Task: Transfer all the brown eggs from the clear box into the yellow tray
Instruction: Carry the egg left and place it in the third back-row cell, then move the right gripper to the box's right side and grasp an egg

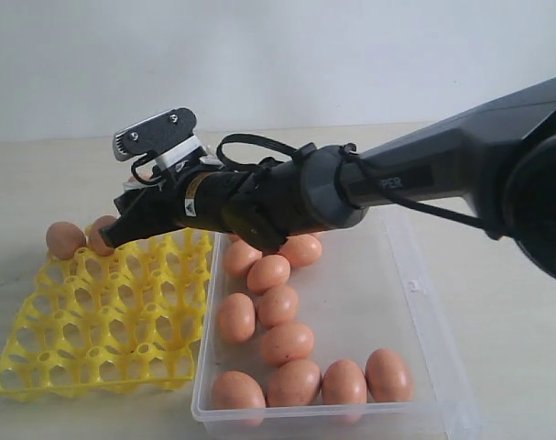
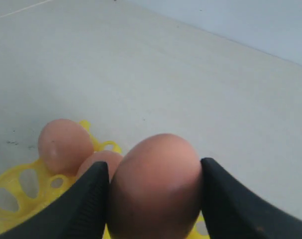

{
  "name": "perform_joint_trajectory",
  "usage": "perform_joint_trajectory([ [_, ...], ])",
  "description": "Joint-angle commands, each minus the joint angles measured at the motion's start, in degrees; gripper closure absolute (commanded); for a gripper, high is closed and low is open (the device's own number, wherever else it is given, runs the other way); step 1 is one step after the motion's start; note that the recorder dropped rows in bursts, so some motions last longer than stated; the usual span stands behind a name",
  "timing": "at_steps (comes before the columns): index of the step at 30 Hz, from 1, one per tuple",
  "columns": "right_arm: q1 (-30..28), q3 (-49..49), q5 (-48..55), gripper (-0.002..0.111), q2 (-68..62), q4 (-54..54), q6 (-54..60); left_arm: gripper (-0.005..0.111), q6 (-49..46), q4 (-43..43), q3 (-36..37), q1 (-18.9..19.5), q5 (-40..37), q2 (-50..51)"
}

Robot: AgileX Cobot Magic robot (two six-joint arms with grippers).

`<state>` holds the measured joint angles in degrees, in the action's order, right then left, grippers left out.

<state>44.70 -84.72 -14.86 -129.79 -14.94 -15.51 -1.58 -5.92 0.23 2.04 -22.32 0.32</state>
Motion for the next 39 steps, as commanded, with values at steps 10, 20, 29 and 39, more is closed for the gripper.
perform_joint_trajectory([
  [10,0.27,-3.67,2.89,0.096,-4.16,-1.91,-3.09,0.107,0.10,0.14,-0.23,-0.43,0.52,-0.32],
  [20,0.27,-3.67,4.82,0.049,-4.16,-1.68,-4.19,0.107,0.10,0.14,-0.23,-0.43,0.52,-0.32],
  [29,0.27,-3.67,22.36,0.049,4.32,-1.68,-0.47,0.107,0.10,0.14,-0.23,-0.43,0.52,-0.32],
  [39,-1.20,-0.49,79.02,0.049,20.21,-0.98,3.47,0.107,0.10,0.14,-0.23,-0.43,0.52,-0.32],
])
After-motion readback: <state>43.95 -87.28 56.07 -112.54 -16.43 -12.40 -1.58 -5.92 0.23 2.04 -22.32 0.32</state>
